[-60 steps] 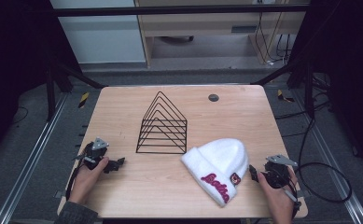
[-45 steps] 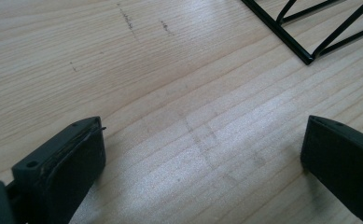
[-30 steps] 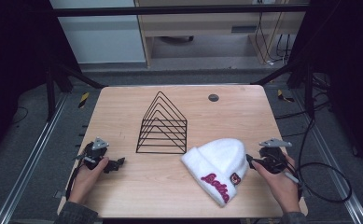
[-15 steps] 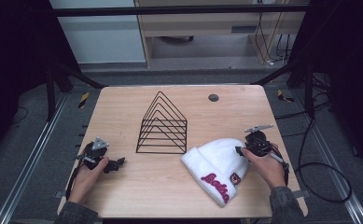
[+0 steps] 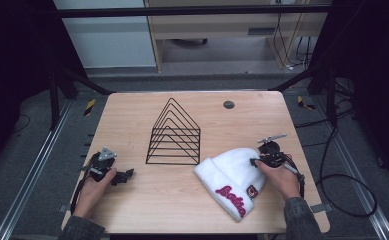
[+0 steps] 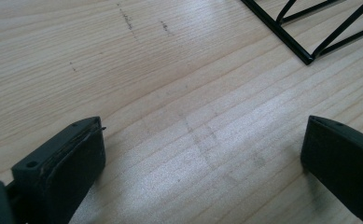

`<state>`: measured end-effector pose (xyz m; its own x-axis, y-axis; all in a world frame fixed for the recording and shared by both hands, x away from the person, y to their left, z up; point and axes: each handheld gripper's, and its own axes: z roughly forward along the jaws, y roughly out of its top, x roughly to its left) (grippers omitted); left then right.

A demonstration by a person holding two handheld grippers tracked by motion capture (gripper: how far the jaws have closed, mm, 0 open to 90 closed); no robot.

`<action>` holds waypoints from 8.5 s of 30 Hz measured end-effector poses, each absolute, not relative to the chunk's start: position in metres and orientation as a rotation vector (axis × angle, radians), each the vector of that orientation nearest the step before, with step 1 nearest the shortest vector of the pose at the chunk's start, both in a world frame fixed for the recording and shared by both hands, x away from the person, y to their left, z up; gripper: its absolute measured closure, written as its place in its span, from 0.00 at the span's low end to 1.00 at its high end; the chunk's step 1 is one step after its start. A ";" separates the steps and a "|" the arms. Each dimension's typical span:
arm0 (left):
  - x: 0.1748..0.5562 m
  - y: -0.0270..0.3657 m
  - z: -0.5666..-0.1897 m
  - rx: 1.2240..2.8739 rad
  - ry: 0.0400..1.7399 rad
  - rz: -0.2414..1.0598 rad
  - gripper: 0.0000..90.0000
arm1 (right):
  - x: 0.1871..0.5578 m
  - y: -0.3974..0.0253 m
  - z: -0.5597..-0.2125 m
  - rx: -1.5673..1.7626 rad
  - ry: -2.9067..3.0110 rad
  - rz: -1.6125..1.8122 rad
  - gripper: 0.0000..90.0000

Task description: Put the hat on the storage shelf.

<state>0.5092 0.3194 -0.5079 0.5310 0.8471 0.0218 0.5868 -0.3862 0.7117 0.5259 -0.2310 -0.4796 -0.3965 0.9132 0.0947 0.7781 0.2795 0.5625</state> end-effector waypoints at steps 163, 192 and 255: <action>0.542 0.235 -0.321 1.949 0.796 0.592 0.82 | 0.573 -0.035 -0.210 0.525 2.037 1.521 0.93; 0.546 0.238 -0.348 1.938 0.839 0.589 0.82 | 0.577 -0.035 -0.232 0.516 2.091 1.510 0.92; 0.529 0.255 -0.407 2.044 0.818 0.513 0.82 | 0.543 -0.027 -0.279 0.557 2.325 1.358 0.91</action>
